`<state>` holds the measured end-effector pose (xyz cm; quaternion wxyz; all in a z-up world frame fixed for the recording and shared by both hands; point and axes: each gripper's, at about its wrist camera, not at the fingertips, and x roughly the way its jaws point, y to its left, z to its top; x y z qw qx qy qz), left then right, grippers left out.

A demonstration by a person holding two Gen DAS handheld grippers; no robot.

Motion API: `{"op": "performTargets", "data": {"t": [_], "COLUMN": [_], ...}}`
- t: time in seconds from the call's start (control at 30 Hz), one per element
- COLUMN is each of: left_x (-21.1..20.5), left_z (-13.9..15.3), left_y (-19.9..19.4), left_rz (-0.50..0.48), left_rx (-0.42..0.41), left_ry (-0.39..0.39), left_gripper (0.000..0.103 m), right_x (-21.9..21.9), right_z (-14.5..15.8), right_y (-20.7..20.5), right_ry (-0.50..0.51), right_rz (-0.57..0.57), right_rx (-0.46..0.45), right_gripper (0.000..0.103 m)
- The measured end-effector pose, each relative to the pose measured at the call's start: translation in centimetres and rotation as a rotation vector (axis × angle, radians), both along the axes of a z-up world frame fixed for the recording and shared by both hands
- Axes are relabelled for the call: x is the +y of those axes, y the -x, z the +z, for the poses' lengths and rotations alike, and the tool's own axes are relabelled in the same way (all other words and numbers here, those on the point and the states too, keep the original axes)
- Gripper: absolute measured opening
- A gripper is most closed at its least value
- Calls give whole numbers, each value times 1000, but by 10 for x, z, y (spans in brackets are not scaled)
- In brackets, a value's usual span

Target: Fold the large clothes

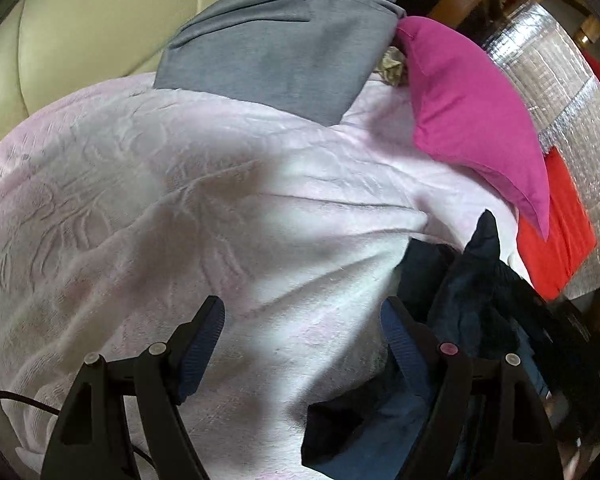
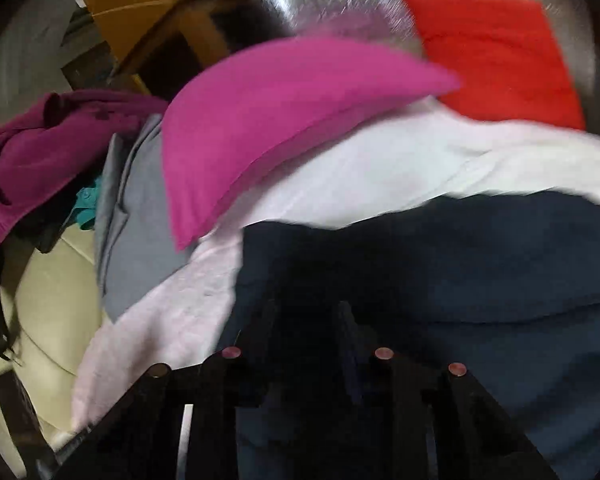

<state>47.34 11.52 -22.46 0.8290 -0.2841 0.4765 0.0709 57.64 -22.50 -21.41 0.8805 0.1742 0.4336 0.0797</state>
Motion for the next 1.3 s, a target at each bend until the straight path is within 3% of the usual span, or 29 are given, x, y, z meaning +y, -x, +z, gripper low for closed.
{"op": "performTargets", "data": {"t": [0.07,0.13,0.3,0.37,0.5,0.57,0.6,0.67,0.9,1.0,1.1,1.23,1.3], "left_x": [1,1,-6,-13,-34,-46,-53,-65,-105,-112,-115,-104,-95], "left_z": [0,0,3,5,14,19,20,20,17,4,-10,1,7], "left_y": [1,-1,-3,-3,5,10,13,16,30,29,27,39,47], "left_rz": [2,-12,-67,-99,-174,-208,-229,-250,-327,-355,-369,-348,-340], "left_rx": [5,10,9,2,-44,-82,-94,-95,-78,-26,27,-3,-27], "left_ry": [-2,-8,-24,-23,-37,-53,-59,-68,-125,-126,-137,-114,-69], "left_gripper": [81,81,81,81,81,81,81,81,81,81,81,81,81], "right_x": [6,9,-21,-41,-92,-126,-140,-171,-259,-270,-288,-290,-295], "right_z": [-19,-53,-60,-49,-11,4,10,19,10,-10,-40,-29,-23], "right_y": [-24,-51,-50,-32,20,53,68,104,218,232,240,255,271], "right_ry": [-16,-54,-283,-346,-312,-291,-276,-241,-247,-272,-326,-351,-383], "right_rz": [-17,-46,-72,-82,-119,-161,-188,-248,-398,-452,-476,-463,-482], "right_rx": [67,205,206,158,45,10,-2,-36,-72,-37,20,-9,-34], "right_gripper": [30,31,32,32,33,43,56,60,60,60,51,52,60]}}
